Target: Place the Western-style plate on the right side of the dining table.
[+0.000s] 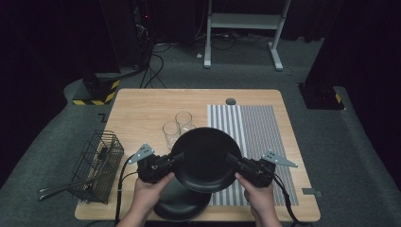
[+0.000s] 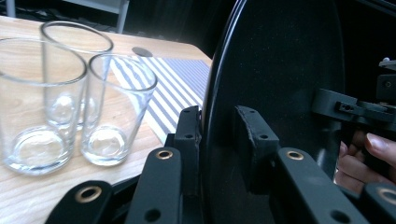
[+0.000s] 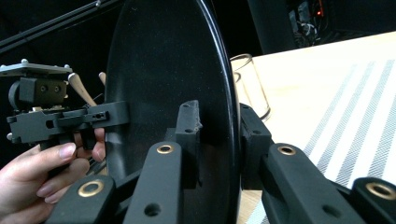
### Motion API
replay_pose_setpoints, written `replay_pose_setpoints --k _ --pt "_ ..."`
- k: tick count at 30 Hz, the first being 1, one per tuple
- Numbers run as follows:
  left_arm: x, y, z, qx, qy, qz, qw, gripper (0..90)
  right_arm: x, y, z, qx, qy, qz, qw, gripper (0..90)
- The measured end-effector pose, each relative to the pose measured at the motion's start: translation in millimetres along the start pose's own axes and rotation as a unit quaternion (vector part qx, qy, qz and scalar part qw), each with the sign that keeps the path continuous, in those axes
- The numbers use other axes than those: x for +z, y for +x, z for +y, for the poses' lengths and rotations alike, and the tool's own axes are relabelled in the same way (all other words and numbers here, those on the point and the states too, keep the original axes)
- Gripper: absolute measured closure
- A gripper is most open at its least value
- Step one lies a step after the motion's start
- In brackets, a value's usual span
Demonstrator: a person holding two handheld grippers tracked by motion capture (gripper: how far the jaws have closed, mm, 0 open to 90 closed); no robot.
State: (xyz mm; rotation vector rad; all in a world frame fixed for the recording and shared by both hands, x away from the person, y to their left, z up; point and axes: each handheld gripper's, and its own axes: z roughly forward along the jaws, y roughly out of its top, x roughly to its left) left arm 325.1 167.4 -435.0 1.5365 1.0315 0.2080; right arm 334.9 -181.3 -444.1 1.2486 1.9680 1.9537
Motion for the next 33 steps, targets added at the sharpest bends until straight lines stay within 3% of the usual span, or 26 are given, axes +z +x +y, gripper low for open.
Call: replay_pose_setpoints --k 10,33 --pt "19.2 -5.3 5.9 0.008 -0.002 -0.014 0.9999 71.6 -12.9 -11.4 5.5 0.011 -0.009 -0.010 0.9999 74.2" --pt "63.1 -5.5 3.9 -0.012 -0.002 -0.042 0.9991 70.7 -31.9 -33.2 19.2 0.007 -0.005 -0.038 0.9992 75.1"
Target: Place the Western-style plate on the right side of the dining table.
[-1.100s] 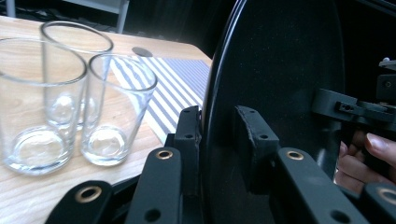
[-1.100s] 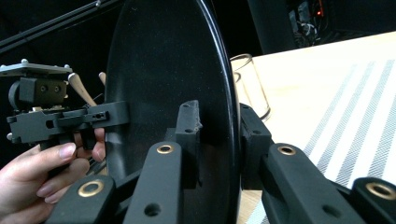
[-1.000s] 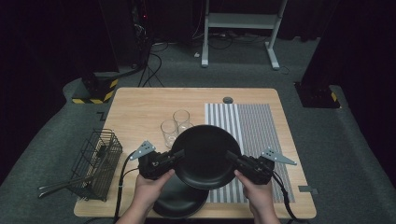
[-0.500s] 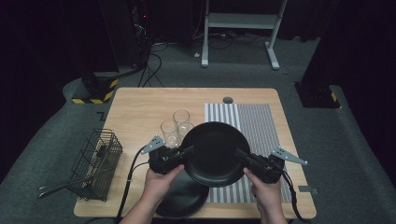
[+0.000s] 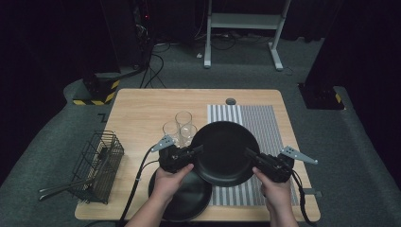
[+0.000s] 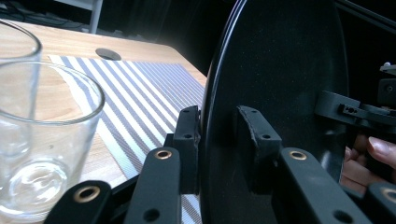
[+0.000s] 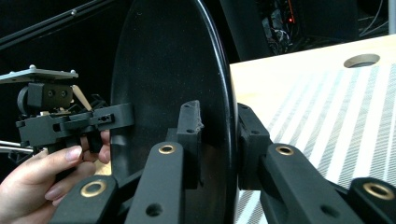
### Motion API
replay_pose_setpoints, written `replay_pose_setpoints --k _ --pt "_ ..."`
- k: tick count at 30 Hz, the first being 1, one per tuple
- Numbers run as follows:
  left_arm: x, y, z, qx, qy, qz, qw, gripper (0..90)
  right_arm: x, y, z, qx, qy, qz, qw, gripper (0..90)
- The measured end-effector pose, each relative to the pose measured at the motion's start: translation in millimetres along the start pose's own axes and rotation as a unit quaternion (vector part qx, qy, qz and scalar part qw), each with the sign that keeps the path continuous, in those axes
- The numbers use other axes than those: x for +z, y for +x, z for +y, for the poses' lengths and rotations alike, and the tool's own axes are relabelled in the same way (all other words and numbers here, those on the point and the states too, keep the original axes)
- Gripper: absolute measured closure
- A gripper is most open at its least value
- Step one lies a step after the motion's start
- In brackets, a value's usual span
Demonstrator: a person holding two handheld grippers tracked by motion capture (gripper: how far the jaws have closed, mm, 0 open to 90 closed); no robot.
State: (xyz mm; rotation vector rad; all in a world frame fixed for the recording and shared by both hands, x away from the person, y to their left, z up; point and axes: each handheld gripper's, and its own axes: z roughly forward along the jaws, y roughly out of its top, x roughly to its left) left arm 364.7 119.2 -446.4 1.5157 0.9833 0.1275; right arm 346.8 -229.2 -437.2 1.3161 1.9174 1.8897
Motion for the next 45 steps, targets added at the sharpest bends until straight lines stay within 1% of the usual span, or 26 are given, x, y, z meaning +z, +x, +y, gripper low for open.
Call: replay_pose_setpoints --k 3,8,12,17,26,30,32,35,37,39,43,45 --pt "7.6 -0.9 0.4 -0.003 0.005 0.000 1.0000 70.7 -2.4 -7.2 0.7 0.005 0.000 -0.004 1.0000 75.0" --pt "17.2 -1.8 2.0 -0.004 0.010 -0.007 0.9999 70.7 -6.9 -13.6 2.7 0.006 -0.002 -0.010 0.9999 75.1" --pt "23.4 -3.9 3.4 -0.003 0.013 -0.015 0.9998 70.7 -12.6 -15.0 3.7 0.007 -0.007 -0.015 0.9998 75.2" --pt "27.0 -6.2 4.8 -0.001 0.015 -0.016 0.9998 70.8 -17.2 -18.0 4.6 0.008 -0.009 -0.017 0.9998 75.2" --pt "31.5 -5.7 15.1 0.002 0.011 -0.016 0.9998 70.4 -15.1 -19.1 14.2 0.003 -0.014 -0.020 0.9997 75.1" --pt "36.2 -3.6 14.8 -0.004 0.016 -0.021 0.9996 70.2 -16.0 -19.7 17.0 0.002 -0.015 -0.023 0.9996 75.3" --pt "39.4 -1.2 12.2 -0.008 0.023 -0.024 0.9994 70.1 -16.7 -21.7 15.0 0.003 -0.012 -0.026 0.9996 75.6" --pt "44.4 3.5 7.2 -0.018 0.035 -0.027 0.9989 69.8 -17.1 -26.3 9.2 0.013 -0.008 -0.026 0.9995 76.1" --pt "47.7 7.3 3.8 -0.028 0.040 -0.031 0.9984 68.7 -16.5 -26.3 7.9 0.009 -0.002 -0.032 0.9994 76.6" --pt "50.4 11.0 1.0 -0.038 0.044 -0.036 0.9977 68.0 -16.7 -25.9 7.7 0.005 -0.004 -0.031 0.9995 77.4" --pt "55.2 15.3 -2.5 -0.049 0.056 -0.043 0.9963 67.3 -16.8 -26.2 7.0 0.004 0.002 -0.040 0.9992 77.9" --pt "56.4 16.8 -4.0 -0.050 0.061 -0.043 0.9960 66.8 -16.8 -25.8 6.4 0.001 0.004 -0.043 0.9991 78.0"
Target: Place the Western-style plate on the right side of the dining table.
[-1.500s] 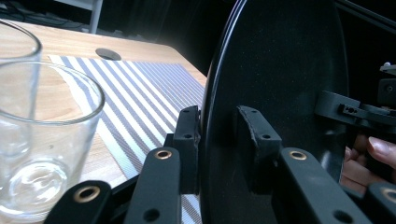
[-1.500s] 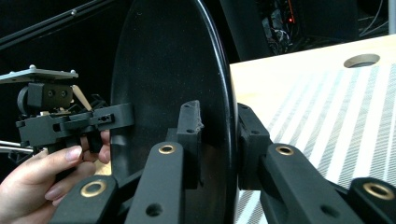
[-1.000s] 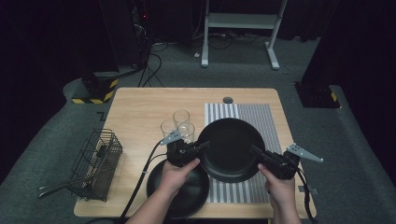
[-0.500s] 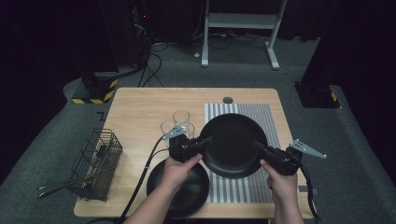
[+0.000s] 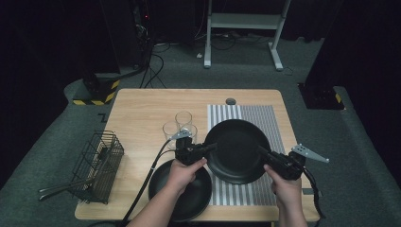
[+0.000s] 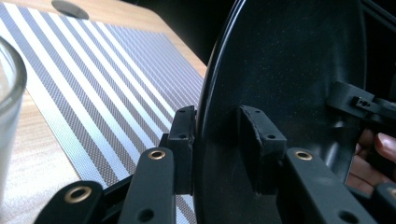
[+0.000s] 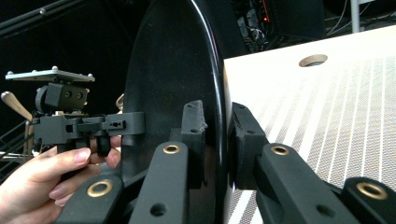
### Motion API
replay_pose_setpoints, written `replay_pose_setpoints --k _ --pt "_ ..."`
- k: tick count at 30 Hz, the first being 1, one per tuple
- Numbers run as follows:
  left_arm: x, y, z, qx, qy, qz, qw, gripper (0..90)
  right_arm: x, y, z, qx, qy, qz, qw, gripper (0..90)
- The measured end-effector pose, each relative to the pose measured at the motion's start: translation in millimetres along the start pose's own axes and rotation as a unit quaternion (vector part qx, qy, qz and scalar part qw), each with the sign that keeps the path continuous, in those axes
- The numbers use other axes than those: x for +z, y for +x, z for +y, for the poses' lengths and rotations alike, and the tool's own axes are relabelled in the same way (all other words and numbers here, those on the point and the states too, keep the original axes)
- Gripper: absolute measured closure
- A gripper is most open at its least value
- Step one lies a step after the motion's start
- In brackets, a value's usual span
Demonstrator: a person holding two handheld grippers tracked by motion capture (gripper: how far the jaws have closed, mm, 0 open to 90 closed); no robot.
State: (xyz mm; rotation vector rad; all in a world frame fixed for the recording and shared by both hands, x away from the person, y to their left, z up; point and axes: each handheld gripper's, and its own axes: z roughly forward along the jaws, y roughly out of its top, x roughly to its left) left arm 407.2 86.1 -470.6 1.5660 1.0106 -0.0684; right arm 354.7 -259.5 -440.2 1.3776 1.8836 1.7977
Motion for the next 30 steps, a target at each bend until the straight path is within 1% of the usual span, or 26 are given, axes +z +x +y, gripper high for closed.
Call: replay_pose_setpoints --k 5,7,10,13,17,20,30 --pt "0.5 4.9 -3.3 -0.006 0.011 0.004 0.9999 65.7 1.8 0.6 -2.5 -0.002 0.008 -0.003 1.0000 78.3" --pt "0.6 6.9 -4.8 -0.012 0.012 0.005 0.9998 65.3 3.7 1.4 -3.9 -0.002 0.006 -0.005 1.0000 78.5" --pt "1.4 9.6 -6.2 -0.012 0.019 0.005 0.9997 64.5 5.3 1.9 -5.0 -0.001 0.008 -0.006 1.0000 78.8" --pt "2.3 12.4 -7.5 -0.019 0.024 0.005 0.9995 63.7 5.7 2.7 -5.5 -0.001 0.008 -0.005 1.0000 79.2" --pt "4.6 13.4 -9.0 -0.023 0.031 0.008 0.9992 62.8 6.3 3.0 -5.8 0.002 0.005 -0.006 1.0000 79.4" --pt "6.0 14.4 -10.1 -0.019 0.035 0.010 0.9992 62.5 6.3 3.0 -5.7 0.001 0.004 -0.009 1.0000 79.5" --pt "10.7 15.4 -11.7 -0.023 0.040 0.022 0.9987 61.9 7.9 2.0 -4.7 0.002 0.007 -0.018 0.9998 79.4"
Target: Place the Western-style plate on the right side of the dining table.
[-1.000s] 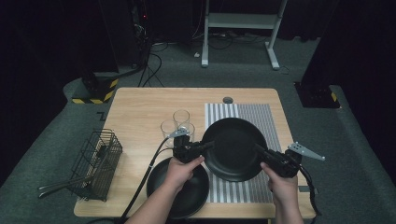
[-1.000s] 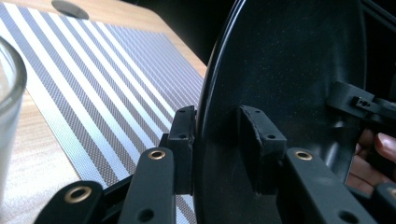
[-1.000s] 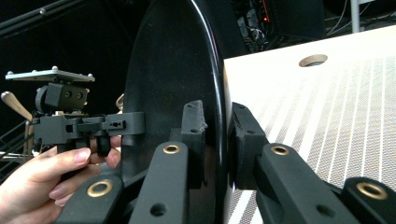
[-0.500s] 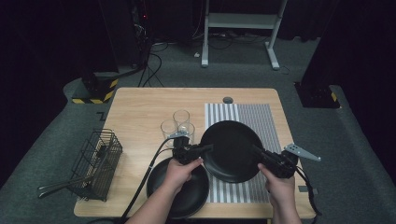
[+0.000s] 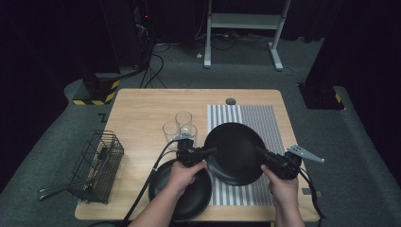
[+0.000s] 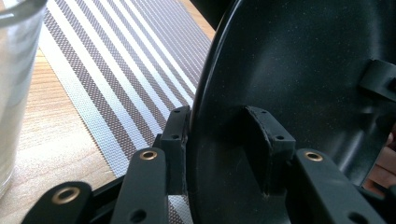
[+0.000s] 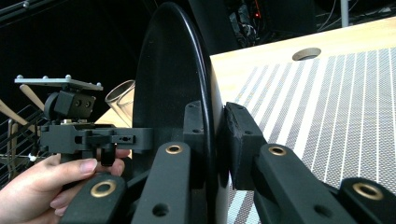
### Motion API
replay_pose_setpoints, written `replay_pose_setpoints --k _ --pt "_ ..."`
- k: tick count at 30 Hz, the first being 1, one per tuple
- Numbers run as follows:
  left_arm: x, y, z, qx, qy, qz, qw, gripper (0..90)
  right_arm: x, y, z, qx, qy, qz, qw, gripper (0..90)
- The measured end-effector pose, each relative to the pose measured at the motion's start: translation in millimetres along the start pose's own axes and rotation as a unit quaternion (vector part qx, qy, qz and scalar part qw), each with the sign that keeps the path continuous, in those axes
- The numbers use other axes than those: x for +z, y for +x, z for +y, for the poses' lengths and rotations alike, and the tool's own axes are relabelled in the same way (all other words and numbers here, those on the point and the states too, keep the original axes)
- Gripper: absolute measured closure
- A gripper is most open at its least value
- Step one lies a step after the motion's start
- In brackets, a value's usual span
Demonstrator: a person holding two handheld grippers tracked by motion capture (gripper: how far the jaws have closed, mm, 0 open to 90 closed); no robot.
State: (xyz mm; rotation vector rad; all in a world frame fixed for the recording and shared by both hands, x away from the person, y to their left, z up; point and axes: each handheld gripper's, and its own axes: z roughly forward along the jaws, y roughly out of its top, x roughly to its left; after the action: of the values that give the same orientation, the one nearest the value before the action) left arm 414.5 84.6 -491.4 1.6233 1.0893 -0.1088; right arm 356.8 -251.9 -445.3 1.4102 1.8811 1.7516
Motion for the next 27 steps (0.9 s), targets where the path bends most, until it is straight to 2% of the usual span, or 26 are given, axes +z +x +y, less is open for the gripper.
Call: replay_pose_setpoints --k 14,22,26,27 --pt "2.3 1.6 -2.7 0.013 0.000 0.026 0.9996 60.6 1.1 -0.2 3.8 -0.012 -0.003 -0.025 0.9996 79.6" --pt "-7.6 -0.3 -7.9 0.033 -0.012 0.049 0.9981 59.1 -1.5 -3.6 7.8 -0.013 -0.006 -0.043 0.9990 79.5" --pt "-11.6 -0.6 -7.7 0.028 -0.011 0.052 0.9982 59.1 -0.6 -5.3 8.6 -0.017 -0.007 -0.054 0.9984 79.5" --pt "-15.8 -3.0 -7.0 0.039 -0.012 0.054 0.9977 59.1 0.2 -5.9 8.8 -0.018 -0.007 -0.057 0.9982 79.5"
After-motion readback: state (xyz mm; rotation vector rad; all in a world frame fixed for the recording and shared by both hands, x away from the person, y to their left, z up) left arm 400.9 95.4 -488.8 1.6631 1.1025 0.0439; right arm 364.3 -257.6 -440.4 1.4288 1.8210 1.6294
